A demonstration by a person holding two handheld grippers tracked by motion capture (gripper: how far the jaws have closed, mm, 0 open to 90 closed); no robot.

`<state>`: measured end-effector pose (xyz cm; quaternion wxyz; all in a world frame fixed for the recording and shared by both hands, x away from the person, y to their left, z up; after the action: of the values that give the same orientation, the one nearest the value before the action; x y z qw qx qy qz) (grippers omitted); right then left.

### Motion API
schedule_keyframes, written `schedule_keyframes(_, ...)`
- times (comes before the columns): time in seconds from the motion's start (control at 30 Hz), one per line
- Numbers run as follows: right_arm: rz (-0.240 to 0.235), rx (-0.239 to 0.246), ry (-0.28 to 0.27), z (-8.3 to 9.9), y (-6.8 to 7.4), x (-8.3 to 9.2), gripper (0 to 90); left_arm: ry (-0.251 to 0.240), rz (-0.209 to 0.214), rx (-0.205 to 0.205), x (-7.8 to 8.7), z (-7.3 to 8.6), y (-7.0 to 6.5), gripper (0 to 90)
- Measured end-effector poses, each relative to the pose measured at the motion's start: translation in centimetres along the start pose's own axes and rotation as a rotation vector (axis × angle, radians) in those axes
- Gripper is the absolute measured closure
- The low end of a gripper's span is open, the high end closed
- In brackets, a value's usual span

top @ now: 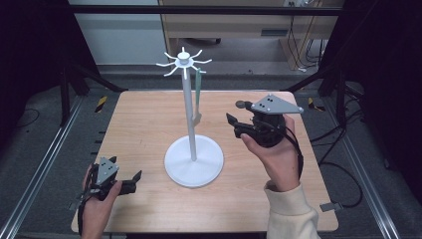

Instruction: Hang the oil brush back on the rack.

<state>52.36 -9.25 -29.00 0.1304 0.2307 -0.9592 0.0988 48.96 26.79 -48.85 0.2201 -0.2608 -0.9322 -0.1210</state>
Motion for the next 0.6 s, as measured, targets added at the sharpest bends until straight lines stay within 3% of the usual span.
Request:
schedule_keyframes(0.27, 0.066, 0.012, 0.011, 0.5, -1.6, 0.3, 11.8, -0.006, 0.002, 0.008, 0.1, 0.0, 0.1, 1.9)
schedule_keyframes(0.6, 0.103, -0.029, 0.005, 1.7, -4.4, 0.4, 8.1, -0.01, 0.002, 0.009, 0.1, -0.1, 0.1, 1.9)
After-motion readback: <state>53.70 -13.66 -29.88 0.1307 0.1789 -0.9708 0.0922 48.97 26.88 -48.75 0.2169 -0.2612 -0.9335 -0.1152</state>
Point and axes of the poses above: each handheld gripper's, and its own axes: x roughly backward along the jaws, z roughly out of its underside, y roughly to its left, the point moved 8 cm from there along -x, roughly forward along the jaws, and after that the axes turned 7 degrees about z, right-handed, at the moved point
